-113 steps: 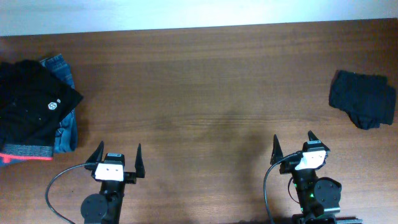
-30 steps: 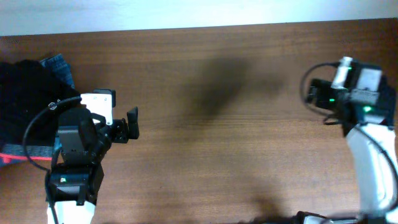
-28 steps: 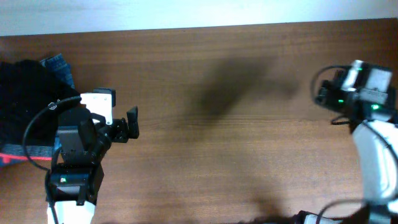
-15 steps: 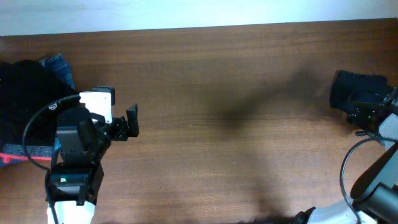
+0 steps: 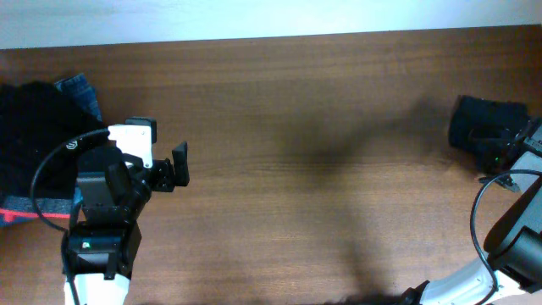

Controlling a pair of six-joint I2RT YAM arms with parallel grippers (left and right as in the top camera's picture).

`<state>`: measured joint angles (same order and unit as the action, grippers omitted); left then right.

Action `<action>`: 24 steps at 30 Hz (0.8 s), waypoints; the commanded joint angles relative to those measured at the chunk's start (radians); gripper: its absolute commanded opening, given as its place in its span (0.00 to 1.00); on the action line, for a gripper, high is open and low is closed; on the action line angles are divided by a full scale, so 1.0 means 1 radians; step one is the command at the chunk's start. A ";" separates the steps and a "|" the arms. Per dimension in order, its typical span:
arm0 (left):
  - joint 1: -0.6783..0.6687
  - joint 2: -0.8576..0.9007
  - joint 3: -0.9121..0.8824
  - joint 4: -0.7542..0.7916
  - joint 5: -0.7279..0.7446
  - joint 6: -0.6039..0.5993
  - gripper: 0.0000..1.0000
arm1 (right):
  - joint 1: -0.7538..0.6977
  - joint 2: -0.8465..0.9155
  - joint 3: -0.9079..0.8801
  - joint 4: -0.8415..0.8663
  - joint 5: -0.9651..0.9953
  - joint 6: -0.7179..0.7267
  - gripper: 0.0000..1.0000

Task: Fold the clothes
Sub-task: 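Reach the right gripper to the crumpled black T-shirt and grasp it, then drag the black T-shirt with the right gripper toward the table center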

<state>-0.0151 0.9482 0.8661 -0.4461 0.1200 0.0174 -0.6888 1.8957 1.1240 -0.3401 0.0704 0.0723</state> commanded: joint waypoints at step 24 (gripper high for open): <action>-0.004 0.002 0.024 0.032 0.014 -0.006 0.99 | 0.508 -0.246 0.909 -0.565 -0.312 -0.404 0.04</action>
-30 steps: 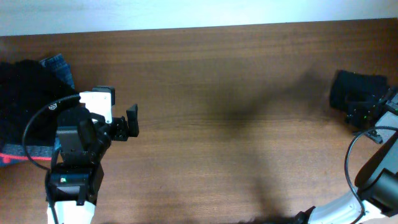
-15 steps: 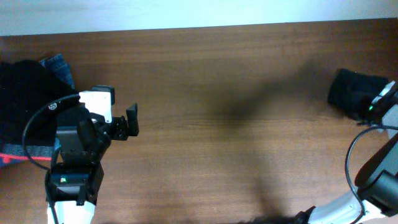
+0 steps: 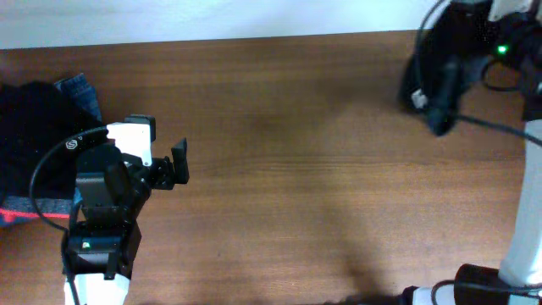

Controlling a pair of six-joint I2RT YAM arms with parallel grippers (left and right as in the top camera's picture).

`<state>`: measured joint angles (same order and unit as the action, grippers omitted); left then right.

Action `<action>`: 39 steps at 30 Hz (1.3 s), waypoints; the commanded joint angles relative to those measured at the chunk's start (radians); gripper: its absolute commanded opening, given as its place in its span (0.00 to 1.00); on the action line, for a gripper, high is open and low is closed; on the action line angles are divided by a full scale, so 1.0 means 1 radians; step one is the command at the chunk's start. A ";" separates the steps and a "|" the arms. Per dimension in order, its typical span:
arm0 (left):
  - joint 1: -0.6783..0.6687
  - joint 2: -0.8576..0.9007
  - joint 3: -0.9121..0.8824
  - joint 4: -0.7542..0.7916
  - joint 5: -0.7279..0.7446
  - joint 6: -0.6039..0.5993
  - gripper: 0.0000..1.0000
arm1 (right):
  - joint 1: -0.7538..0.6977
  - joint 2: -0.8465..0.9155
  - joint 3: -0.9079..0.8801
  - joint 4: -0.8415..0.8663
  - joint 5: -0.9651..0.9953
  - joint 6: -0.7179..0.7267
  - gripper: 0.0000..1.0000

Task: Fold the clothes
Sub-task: 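Drag the black T-shirt with the right gripper toward the table center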

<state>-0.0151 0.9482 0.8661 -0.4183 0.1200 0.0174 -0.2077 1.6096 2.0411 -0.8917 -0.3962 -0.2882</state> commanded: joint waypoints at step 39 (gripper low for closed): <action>-0.004 0.002 0.024 0.006 0.011 -0.006 0.99 | -0.168 0.038 0.063 0.084 0.940 0.174 0.07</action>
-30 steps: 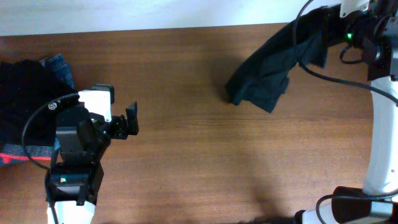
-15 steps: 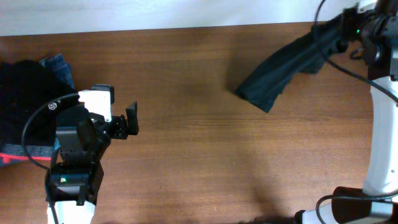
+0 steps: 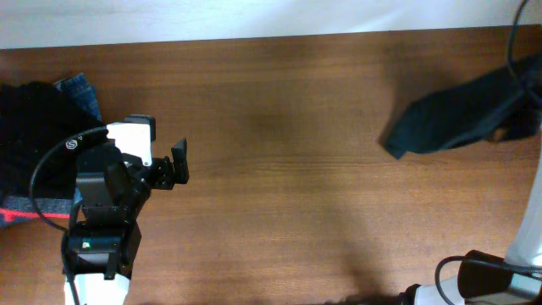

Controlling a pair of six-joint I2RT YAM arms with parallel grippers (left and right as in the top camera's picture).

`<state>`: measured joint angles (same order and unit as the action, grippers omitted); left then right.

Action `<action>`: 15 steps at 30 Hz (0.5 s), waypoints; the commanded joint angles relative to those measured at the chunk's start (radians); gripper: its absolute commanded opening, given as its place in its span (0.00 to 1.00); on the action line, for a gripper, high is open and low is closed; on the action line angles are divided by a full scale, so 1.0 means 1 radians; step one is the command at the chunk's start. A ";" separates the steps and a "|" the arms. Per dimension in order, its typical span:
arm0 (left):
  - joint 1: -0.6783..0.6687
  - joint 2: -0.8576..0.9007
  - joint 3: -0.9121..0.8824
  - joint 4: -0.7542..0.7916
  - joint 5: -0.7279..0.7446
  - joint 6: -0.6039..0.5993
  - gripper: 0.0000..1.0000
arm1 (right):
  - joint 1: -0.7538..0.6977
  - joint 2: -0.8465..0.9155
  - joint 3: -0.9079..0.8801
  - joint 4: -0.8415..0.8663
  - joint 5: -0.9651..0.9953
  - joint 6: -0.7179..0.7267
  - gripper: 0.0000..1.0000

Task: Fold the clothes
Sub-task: 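Drag the black T-shirt with the right gripper toward the table center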

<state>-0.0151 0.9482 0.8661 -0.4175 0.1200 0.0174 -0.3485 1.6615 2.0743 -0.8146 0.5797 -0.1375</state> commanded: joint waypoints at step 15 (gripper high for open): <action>-0.004 0.002 0.024 0.005 0.011 -0.006 0.99 | 0.067 -0.005 0.030 -0.111 -0.957 -0.046 0.04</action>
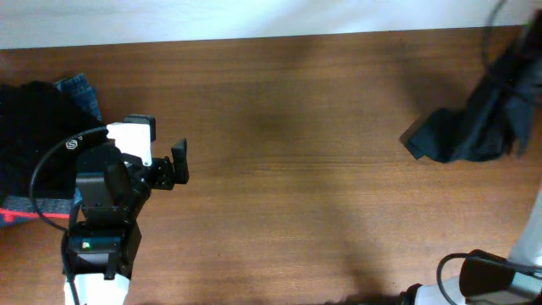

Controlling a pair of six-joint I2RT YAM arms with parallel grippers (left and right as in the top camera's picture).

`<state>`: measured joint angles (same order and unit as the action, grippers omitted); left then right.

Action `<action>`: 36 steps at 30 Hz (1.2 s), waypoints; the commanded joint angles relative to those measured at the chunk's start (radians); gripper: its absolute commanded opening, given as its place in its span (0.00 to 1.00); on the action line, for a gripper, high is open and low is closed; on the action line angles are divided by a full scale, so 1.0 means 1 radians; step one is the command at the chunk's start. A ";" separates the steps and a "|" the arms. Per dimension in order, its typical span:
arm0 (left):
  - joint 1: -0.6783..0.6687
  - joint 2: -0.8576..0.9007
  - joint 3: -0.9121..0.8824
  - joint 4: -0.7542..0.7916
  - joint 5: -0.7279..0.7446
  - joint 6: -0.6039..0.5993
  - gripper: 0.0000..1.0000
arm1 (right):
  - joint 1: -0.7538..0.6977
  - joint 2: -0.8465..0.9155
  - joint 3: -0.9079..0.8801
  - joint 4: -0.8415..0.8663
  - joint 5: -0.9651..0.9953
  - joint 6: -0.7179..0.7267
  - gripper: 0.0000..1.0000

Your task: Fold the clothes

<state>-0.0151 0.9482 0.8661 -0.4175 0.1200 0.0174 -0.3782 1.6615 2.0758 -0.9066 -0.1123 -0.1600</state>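
A dark garment (461, 131) hangs above the right end of the wooden table (296, 169), bunched and blurred, its lower corner pointing left. My right gripper (515, 78) is raised at the upper right edge, mostly buried in the fabric and shut on it. On the left side, my left gripper (175, 167) hovers low over bare wood, open and holding nothing. A pile of clothes (34, 135) lies just left of it.
The pile at the left edge holds a black garment, blue jeans (80, 89) and a red-and-grey striped piece (25, 207). The left arm's white and black body (102, 229) covers the front left. The right arm's base (483, 284) stands at the front right corner.
The hanging dark garment has shifted to the right and bunched up more; its lower corner now sits further right. The left arm is unchanged.
The dark garment first lay crumpled at the table's right edge with my right gripper at it. Then it was held high at the far right corner. Later it hung stretched out over the right side, and now it hangs closer to the right edge.
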 commanded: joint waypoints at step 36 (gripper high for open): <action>-0.022 0.206 0.024 0.118 0.129 -0.007 0.99 | 0.375 0.312 -0.018 -0.273 -0.096 0.048 0.71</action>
<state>-0.0296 1.1160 0.8680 -0.3031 0.2131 0.0170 -0.0116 1.9030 2.0735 -1.1782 -0.1253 -0.1307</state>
